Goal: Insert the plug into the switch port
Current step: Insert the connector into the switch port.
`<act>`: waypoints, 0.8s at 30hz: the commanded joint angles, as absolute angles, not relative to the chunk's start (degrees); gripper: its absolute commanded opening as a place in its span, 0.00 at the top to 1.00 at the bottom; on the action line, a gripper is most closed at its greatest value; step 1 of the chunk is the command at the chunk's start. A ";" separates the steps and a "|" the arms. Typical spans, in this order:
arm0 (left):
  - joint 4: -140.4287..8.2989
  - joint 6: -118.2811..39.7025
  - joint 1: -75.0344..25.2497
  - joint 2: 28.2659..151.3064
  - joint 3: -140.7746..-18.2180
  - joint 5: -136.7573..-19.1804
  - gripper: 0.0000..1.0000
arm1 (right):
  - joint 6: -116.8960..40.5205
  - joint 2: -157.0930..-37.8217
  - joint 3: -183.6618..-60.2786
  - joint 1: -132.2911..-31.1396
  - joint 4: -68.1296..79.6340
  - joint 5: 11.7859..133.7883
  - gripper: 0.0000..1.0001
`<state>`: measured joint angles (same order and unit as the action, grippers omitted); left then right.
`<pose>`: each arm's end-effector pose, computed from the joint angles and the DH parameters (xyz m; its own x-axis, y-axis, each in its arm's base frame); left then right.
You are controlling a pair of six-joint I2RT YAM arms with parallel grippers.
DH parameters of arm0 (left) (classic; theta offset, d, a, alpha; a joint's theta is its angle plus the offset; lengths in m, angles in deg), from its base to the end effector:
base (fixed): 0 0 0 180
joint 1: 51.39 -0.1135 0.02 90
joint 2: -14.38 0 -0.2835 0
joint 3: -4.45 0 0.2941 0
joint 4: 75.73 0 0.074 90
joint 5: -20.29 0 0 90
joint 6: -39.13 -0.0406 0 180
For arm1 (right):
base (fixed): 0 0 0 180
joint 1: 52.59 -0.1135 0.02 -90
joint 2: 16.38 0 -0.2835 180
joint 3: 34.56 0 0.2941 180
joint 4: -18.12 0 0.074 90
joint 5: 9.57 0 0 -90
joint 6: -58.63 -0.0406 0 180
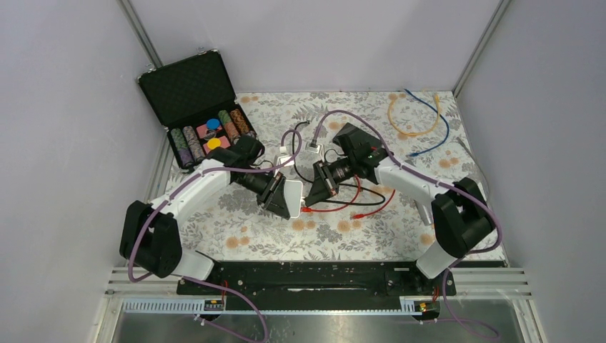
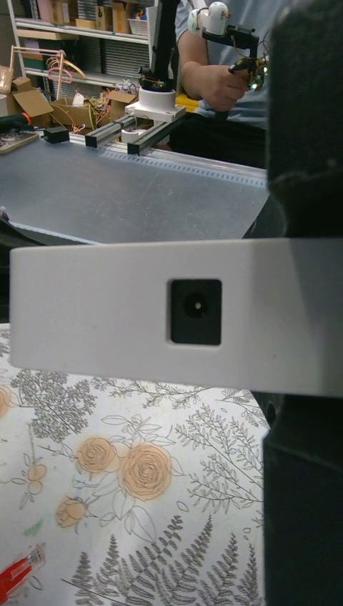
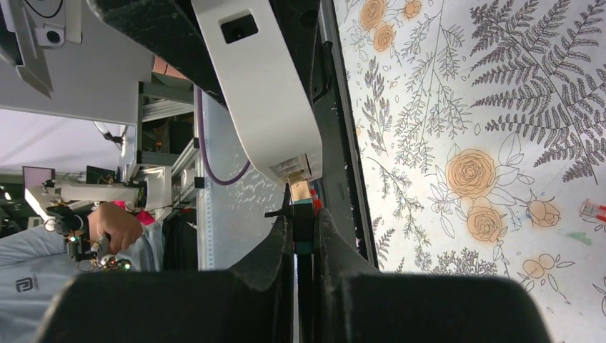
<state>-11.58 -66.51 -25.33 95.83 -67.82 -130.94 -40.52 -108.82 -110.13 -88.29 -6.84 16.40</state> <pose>0.2494 -0.1616 0.2573 -0.7108 0.4920 -0.5026 0.6531 0.1965 -0.7313 0.2888 0.2525 0.2502 -0.6618 -0.3898 -0.6403 -0.7032 0.0270 0.7104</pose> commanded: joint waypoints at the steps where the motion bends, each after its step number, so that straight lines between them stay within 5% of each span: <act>1: -34.52 -61.31 -16.91 94.54 -69.95 -146.13 1.00 | -50.94 -112.29 -111.66 -96.38 24.73 23.37 1.00; 6: -36.84 -61.13 -16.48 94.18 -67.70 -148.92 1.00 | -55.83 -113.79 -110.12 -96.63 37.44 18.46 1.00; 16: -32.32 -68.93 -16.14 93.55 -66.93 -152.86 1.00 | -52.23 -109.93 -109.35 -97.28 38.39 12.45 1.00; 24: -15.18 -84.63 -15.84 97.76 -72.26 -154.32 1.00 | -46.48 -110.85 -110.96 -97.76 30.95 13.46 1.00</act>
